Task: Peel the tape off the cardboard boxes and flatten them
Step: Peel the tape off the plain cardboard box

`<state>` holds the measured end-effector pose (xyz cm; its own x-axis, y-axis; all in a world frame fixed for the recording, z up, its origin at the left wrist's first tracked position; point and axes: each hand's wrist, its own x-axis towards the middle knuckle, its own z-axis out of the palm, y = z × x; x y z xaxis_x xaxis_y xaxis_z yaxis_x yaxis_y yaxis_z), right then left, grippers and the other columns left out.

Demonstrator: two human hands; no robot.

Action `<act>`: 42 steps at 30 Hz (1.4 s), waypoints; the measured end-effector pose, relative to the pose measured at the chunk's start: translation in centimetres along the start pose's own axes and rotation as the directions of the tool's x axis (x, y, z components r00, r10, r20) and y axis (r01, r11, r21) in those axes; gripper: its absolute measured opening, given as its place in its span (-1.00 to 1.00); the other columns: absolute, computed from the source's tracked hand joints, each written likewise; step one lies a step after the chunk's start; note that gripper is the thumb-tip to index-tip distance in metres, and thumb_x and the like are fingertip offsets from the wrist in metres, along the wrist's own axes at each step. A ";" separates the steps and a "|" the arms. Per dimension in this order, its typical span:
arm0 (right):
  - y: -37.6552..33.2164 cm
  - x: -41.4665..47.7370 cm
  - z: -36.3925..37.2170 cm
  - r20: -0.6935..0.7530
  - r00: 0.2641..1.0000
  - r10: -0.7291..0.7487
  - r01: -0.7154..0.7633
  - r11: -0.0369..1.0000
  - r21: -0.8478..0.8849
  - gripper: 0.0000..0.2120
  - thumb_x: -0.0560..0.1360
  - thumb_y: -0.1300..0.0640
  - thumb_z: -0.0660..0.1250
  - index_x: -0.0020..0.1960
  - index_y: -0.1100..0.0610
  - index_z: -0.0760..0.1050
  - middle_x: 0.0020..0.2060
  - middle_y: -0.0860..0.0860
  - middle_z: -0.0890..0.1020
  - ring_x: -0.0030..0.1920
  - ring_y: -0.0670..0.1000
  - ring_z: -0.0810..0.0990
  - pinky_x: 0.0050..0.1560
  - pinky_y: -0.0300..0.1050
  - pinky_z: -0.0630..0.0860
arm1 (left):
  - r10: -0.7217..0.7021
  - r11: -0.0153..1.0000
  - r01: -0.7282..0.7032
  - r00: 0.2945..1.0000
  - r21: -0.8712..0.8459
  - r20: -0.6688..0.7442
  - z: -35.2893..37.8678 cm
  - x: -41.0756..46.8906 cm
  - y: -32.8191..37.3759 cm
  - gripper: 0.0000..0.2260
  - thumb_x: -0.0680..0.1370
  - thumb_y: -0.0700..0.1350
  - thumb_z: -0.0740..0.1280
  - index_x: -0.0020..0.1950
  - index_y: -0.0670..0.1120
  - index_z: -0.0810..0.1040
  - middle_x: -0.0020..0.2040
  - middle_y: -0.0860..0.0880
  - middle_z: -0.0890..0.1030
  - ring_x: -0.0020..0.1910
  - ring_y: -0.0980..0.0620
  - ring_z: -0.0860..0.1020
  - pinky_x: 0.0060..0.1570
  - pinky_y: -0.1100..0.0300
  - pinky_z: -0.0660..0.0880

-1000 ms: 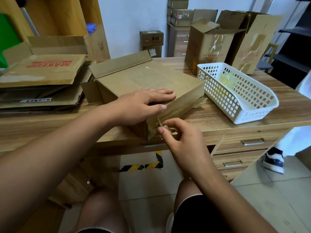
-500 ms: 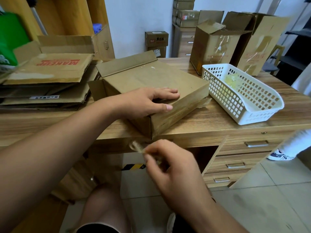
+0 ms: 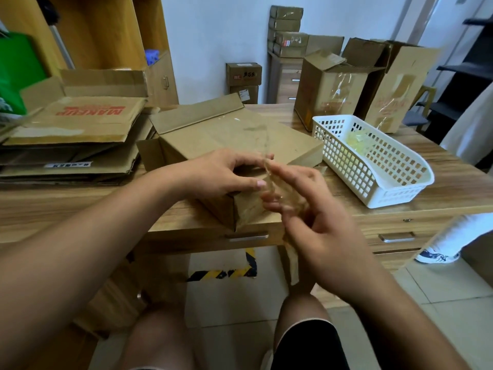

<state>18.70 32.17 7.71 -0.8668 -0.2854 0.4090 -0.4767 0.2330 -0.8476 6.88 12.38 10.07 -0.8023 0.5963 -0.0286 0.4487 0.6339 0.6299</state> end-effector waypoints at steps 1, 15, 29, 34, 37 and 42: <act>-0.3 0.6 -0.8 -0.002 1.000 -0.009 0.009 1.000 -0.015 -0.44 0.59 0.44 0.26 0.48 -0.01 0.42 0.30 -0.04 0.50 0.26 -0.14 0.56 0.22 -0.28 0.50 | -0.011 1.000 0.011 1.000 0.003 -0.008 0.0 -0.1 0.0 -0.61 0.57 0.05 0.39 0.40 0.22 0.48 0.40 0.32 0.42 0.39 0.31 0.35 0.48 0.18 0.24; 0.9 2.8 -5.0 -0.179 0.983 -0.050 0.020 0.986 -0.164 -0.79 0.51 0.03 0.48 0.13 -0.13 0.59 0.10 -0.09 0.64 0.18 -0.07 0.60 0.18 -0.16 0.55 | -0.035 0.998 0.034 0.999 0.046 0.034 -0.2 0.2 -0.2 -0.60 0.54 0.22 0.35 0.34 0.48 0.37 0.21 0.70 0.21 0.30 0.57 0.15 0.42 0.23 0.07; 1.6 7.6 -11.7 -0.398 0.913 -0.085 -0.082 0.919 -0.386 -0.79 0.59 0.07 0.38 0.20 -0.10 0.64 0.00 -0.03 0.61 -0.10 -0.14 0.56 0.03 -0.23 0.55 | 0.003 0.999 -0.004 1.000 0.035 0.021 -0.3 -0.1 0.1 -0.53 0.49 0.26 0.33 0.39 0.43 0.37 0.40 0.59 0.21 0.39 0.58 0.08 0.46 0.22 0.01; 3.2 10.7 -16.0 -0.523 0.852 -0.032 -0.208 0.896 -0.393 -0.79 0.58 0.16 0.41 0.21 0.01 0.58 -0.05 0.00 0.67 -0.08 -0.03 0.68 0.01 0.05 0.66 | 0.007 0.999 -0.008 1.000 0.034 0.011 -0.2 0.0 0.1 -0.53 0.48 0.26 0.33 0.38 0.45 0.37 0.40 0.58 0.22 0.41 0.54 0.10 0.47 0.21 0.02; 4.0 12.2 -17.8 -0.575 0.818 -0.009 -0.269 0.878 -0.396 -0.91 0.59 0.18 0.39 0.07 0.04 0.58 -0.07 -0.02 0.67 -0.09 -0.03 0.69 -0.02 0.02 0.68 | -0.002 1.000 0.002 1.000 0.015 0.011 -0.1 0.0 0.1 -0.54 0.48 0.25 0.34 0.37 0.46 0.37 0.37 0.61 0.22 0.36 0.61 0.09 0.45 0.24 0.03; 6.4 14.0 -19.3 -0.534 0.841 0.085 -0.393 0.775 -0.495 -0.90 0.60 0.17 0.38 0.09 0.10 0.64 -0.04 0.00 0.68 -0.10 -0.01 0.69 0.01 0.05 0.68 | -0.010 1.000 0.010 1.000 0.009 0.016 -0.2 0.0 0.1 -0.52 0.44 0.30 0.32 0.35 0.53 0.33 0.38 0.62 0.20 0.37 0.57 0.11 0.47 0.18 0.06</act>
<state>0.68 47.59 14.49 -0.8480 0.2760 0.4524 -0.1019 0.7528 -0.6503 6.88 12.36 10.27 -0.8001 0.5979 -0.0477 0.4445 0.6444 0.6222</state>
